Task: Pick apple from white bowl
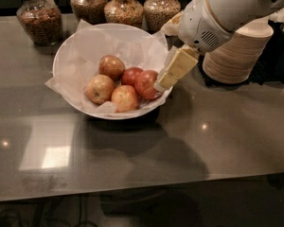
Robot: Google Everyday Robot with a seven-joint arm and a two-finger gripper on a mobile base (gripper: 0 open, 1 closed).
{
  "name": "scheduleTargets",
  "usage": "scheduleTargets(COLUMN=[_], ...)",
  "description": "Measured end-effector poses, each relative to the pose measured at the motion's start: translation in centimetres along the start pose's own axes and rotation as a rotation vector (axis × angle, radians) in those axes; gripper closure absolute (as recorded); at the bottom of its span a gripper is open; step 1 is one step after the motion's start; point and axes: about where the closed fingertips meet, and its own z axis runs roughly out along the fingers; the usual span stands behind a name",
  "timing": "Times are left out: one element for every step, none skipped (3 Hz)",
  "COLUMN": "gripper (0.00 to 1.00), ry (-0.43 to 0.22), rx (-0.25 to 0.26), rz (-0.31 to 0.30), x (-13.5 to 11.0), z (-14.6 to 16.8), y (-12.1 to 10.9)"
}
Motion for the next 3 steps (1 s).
scheduleTargets(gripper=[0.2, 0.21, 0.21], ry=[-0.001, 0.005, 0.014], rx=[-0.023, -0.049, -0.08], rz=[0.007, 0.024, 0.047], x=[-0.2, 0.1, 0.6], z=[1.4, 2.7, 4.3], y=[-0.4, -0.6, -0.7])
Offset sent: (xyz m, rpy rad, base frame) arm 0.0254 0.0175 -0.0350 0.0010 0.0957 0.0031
